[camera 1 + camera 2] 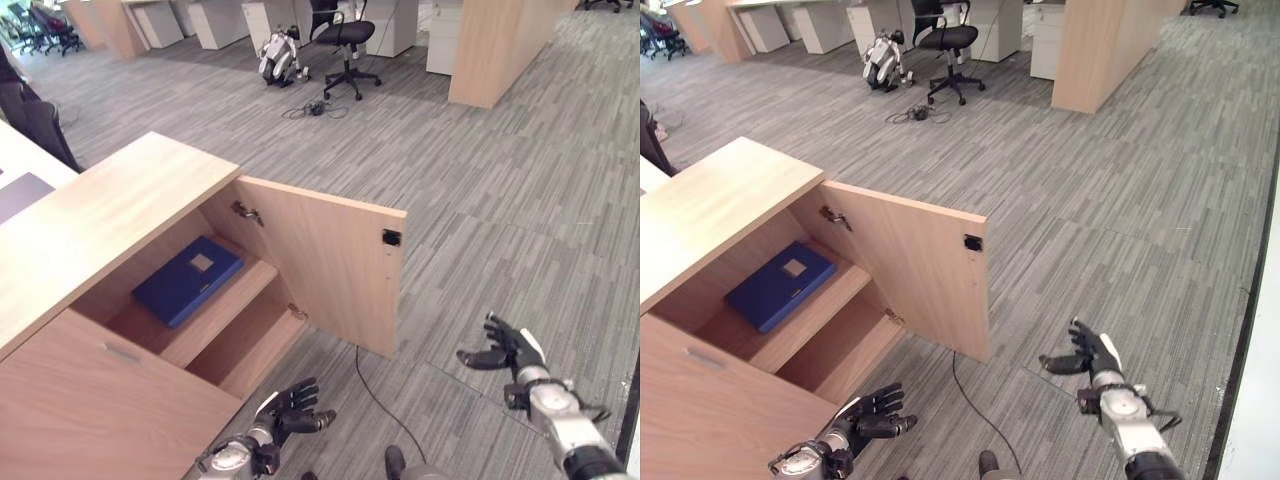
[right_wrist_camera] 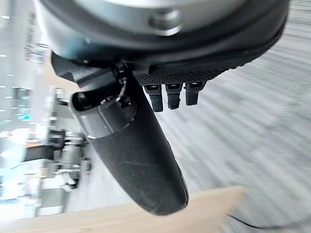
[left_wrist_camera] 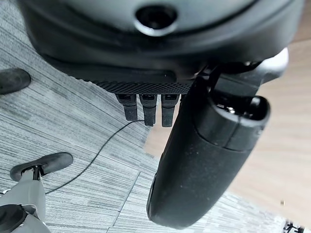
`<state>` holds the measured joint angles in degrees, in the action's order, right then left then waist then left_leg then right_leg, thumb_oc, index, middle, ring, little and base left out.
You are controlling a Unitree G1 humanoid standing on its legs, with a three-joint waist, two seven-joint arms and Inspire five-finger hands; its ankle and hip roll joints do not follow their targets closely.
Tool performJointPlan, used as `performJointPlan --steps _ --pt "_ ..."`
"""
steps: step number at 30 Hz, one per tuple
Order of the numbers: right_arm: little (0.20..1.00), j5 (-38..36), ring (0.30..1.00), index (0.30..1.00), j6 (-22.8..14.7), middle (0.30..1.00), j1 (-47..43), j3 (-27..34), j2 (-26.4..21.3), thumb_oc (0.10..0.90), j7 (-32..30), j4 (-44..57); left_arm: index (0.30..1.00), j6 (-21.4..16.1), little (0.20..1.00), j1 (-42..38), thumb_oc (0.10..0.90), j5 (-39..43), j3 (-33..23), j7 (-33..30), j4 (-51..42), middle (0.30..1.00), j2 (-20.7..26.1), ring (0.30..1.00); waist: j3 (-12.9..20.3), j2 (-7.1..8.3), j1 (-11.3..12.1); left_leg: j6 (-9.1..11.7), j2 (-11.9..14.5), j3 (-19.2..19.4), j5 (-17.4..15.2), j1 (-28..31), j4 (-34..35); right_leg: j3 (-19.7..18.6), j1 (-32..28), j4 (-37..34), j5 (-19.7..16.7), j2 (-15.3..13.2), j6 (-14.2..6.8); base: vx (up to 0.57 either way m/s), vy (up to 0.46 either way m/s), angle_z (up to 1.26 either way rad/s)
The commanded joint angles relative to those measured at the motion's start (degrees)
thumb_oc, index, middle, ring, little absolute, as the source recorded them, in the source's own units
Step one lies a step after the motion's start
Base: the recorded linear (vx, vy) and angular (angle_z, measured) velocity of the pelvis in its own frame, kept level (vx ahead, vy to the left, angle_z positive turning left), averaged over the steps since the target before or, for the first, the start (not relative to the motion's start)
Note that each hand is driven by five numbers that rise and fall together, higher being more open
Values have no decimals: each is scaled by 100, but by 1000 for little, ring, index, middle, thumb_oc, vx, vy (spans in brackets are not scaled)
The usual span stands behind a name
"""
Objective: Put the empty folder in the office cabinet
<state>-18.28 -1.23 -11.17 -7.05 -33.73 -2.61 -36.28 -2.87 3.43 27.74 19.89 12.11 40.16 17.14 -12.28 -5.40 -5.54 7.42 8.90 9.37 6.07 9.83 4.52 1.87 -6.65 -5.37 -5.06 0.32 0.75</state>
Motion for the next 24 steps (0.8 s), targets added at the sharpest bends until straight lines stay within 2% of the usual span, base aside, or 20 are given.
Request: performJointPlan --steps 1,6,11,19,24 --pt "900 -220 900 900 -589 900 -1336 -169 -315 800 -64 -83 900 -367 900 35 800 -76 -27 243 -224 900 325 900 606 403 334 104 144 27 -337 -196 -315 -94 -466 144 921 -620 -860 55 96 1" --pt "900 -349 900 900 -569 900 -1996 -428 -460 800 -54 -524 900 -348 900 46 800 -66 47 271 -232 900 418 900 676 499 481 52 80 25 -392 -136 -200 -31 -475 141 895 -690 -930 57 72 7" --pt "900 -417 900 900 -482 900 -2913 -899 -568 800 52 -893 900 -344 900 37 800 -35 94 264 -230 900 524 900 754 677 688 -21 -21 -16 -529 -99 -59 65 -480 104 903 -786 -1042 49 104 3" --pt "900 -654 900 900 -377 900 -3551 -1150 -264 800 53 -1368 900 -334 900 -12 800 65 83 160 -250 900 598 900 774 882 934 -121 -142 -242 -593 -232 -7 191 -445 101 874 -880 -1110 17 63 13" --pt "900 -719 900 900 -319 900 -3601 -1223 -16 800 79 -1418 900 -319 900 -40 800 54 57 108 -188 900 618 900 797 931 1050 -171 -222 -439 -607 -277 26 306 -469 107 872 -933 -1112 11 39 14"
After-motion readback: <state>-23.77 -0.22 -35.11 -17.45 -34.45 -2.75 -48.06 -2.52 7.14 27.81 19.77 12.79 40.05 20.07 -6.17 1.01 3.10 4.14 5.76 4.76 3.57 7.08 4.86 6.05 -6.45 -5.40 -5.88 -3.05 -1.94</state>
